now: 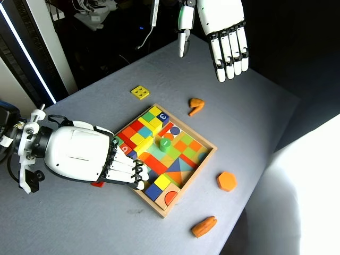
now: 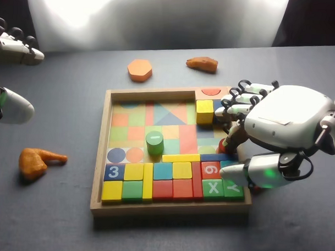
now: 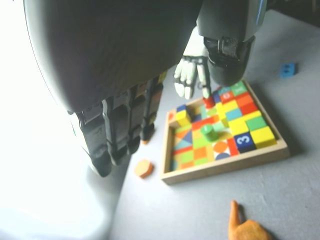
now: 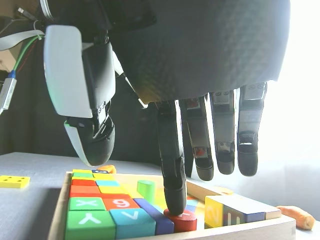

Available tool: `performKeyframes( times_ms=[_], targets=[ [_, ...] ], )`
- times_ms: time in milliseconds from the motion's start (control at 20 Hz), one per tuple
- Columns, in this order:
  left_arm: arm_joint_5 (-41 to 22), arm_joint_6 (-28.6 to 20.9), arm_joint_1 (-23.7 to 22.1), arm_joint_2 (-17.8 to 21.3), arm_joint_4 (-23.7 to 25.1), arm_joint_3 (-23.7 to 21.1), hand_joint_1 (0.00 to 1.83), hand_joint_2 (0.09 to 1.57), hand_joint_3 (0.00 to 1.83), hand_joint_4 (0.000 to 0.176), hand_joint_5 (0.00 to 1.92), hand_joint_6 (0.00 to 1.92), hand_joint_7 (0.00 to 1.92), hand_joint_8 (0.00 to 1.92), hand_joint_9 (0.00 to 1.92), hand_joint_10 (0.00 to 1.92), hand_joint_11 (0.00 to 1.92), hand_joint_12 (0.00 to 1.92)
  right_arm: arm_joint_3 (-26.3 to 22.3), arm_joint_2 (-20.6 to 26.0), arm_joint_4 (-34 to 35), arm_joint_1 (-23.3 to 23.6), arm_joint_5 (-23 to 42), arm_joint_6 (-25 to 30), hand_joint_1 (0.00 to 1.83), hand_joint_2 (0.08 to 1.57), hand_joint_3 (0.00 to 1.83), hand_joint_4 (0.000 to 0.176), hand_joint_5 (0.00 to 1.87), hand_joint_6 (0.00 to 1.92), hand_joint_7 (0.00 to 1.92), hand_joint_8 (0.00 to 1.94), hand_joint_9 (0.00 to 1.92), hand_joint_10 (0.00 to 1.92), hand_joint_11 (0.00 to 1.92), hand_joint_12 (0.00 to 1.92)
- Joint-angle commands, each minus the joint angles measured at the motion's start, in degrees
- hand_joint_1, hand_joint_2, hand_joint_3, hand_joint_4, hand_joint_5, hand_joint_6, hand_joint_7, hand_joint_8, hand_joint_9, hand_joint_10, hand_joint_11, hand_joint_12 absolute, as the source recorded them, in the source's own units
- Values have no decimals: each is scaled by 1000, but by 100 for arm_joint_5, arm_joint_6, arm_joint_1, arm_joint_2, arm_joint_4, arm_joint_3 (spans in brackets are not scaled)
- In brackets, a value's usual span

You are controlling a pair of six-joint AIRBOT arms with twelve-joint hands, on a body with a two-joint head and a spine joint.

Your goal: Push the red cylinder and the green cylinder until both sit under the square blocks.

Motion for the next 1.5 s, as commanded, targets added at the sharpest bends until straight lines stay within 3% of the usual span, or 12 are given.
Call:
performKeyframes(
  times_ms=[0, 50, 150, 400, 1100, 1150, 1300, 1450],
  targets=[
    [-458, 13, -55, 70, 175, 28, 0, 1306, 16, 0, 55, 4, 84, 4, 80, 4, 0, 245, 7, 103, -24, -62, 55, -69, 41, 1188, 0, 0, 826, 4, 220, 6, 80, 22, 0, 193],
    [-459, 13, -55, 70, 178, 28, 0, 1324, 17, 0, 75, 7, 101, 6, 93, 5, 0, 269, 4, 129, -24, -62, 53, -69, 51, 1188, 0, 0, 823, 2, 225, 3, 72, 16, 0, 46],
    [-459, 13, -55, 70, 178, 28, 0, 1379, 31, 0, 79, 4, 99, 2, 87, 1, 0, 235, 4, 174, -24, -61, 38, -69, 47, 1185, 0, 0, 837, 7, 253, 11, 85, 19, 0, 1],
    [-458, 13, -55, 70, 178, 26, 0, 1443, 24, 0, 80, 1, 104, 1, 91, 1, 0, 249, 5, 200, -25, 23, 47, -68, 1, 1195, 3, 0, 826, 1, 219, 0, 65, 9, 0, 0],
    [-458, 13, -55, 70, 178, 26, 0, 1433, 0, 0, 100, 2, 101, 2, 97, 2, 0, 285, 8, 127, -25, 695, 32, 14, 46, 1204, 3, 0, 847, 15, 234, 8, 109, 24, 48, 27],
    [-458, 13, -55, 70, 178, 26, 0, 1435, 0, 0, 87, 3, 88, 2, 84, 3, 0, 244, 14, 67, -28, 738, 32, -150, 69, 1204, 0, 0, 870, 10, 243, 22, 148, 33, 9, 288],
    [-458, 13, -56, 70, 177, 19, 0, 1436, 0, 0, 74, 0, 76, 0, 73, 0, 0, 236, 142, -214, -167, 777, 163, -243, 82, 1201, 0, 0, 886, 9, 312, 13, 214, 59, 0, 769],
    [-459, 13, -56, 70, 177, 19, 0, 1443, 2, 0, 59, 3, 60, 3, 56, 3, 0, 183, 467, -626, -200, 795, 267, -228, 76, 1191, 0, 0, 899, 10, 358, 8, 250, 79, 0, 993]
  ],
)
